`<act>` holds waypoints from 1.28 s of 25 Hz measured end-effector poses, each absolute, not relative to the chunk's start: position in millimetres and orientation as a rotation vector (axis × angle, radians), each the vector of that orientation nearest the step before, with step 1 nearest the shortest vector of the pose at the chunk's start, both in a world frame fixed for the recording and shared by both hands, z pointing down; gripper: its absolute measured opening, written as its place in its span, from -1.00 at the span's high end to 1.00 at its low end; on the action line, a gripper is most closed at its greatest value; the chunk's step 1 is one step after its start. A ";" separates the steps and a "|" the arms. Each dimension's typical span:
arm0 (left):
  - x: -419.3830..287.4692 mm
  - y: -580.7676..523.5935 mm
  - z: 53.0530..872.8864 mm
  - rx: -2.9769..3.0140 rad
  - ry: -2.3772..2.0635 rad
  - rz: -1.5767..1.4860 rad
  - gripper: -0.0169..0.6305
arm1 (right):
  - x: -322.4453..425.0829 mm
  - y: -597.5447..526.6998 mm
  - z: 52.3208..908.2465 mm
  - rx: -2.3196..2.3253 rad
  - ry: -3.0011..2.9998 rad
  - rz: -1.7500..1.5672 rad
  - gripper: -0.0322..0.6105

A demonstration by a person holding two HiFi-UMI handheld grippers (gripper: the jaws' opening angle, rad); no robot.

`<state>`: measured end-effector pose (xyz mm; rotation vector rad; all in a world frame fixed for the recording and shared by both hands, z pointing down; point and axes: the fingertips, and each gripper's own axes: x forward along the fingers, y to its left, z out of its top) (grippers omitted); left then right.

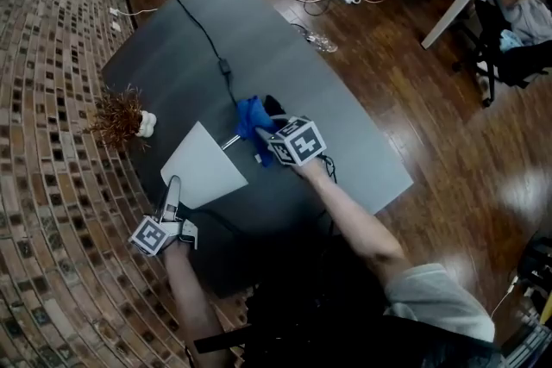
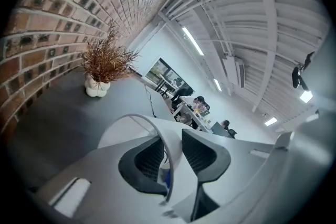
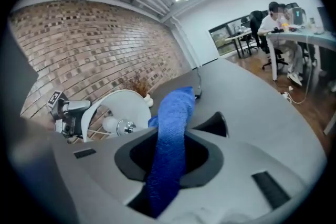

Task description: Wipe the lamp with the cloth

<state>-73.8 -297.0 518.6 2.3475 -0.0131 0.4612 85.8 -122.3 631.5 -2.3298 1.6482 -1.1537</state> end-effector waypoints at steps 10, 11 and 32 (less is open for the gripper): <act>-73.1 -293.1 518.7 2.332 0.005 0.440 0.61 | 130.7 -68.2 646.1 -2.302 1.503 -1.355 0.62; -72.0 -292.2 518.1 2.338 0.006 0.430 0.61 | 134.5 -59.0 641.5 -2.354 1.485 -1.337 0.62; -159.9 -171.0 547.5 2.723 0.622 0.711 0.06 | -70.2 -98.0 606.0 -1.699 2.093 -1.324 0.64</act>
